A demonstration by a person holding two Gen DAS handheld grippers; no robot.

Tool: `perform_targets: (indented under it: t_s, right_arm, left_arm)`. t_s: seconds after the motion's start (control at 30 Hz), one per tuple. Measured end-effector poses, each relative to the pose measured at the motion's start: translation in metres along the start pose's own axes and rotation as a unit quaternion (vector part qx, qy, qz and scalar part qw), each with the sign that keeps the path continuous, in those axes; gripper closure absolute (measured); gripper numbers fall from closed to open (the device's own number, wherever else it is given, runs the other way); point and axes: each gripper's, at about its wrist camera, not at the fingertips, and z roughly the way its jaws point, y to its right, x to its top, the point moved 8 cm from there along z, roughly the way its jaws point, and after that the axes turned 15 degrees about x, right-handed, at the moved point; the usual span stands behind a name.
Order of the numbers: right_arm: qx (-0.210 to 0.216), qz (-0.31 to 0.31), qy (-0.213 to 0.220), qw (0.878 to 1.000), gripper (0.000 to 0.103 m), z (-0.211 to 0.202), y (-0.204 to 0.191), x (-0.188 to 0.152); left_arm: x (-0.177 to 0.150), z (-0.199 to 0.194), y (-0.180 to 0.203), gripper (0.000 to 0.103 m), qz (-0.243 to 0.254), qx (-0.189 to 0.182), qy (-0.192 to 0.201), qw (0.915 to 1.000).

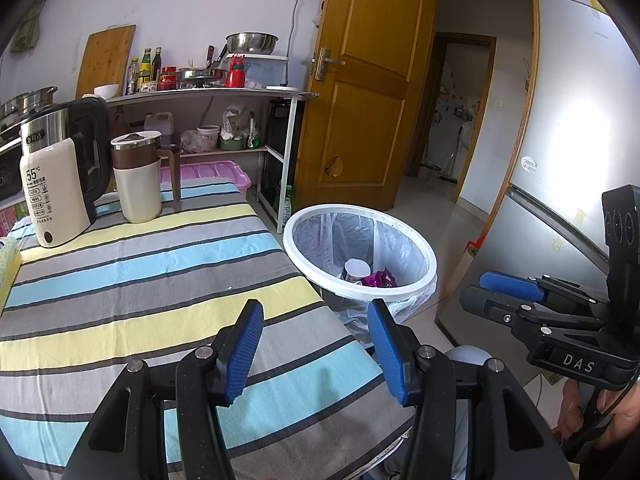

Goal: Collect trash

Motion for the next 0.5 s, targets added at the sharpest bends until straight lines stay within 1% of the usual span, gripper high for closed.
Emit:
perform_targets:
  t_s: [0.3,0.5]
  right_arm:
    - [0.0,0.0,0.0,1.0,0.059,0.0,-0.0004,0.0]
    - [0.0,0.0,0.0,1.0,0.059,0.0001,-0.0005,0.0]
  left_arm:
    - [-0.0025,0.0019,-0.0032,0.049,-0.003,0.003,-0.003,1.0]
    - [-0.0028,0.0005,-0.0028,0.049,0.003,0.015,-0.002,0.9999]
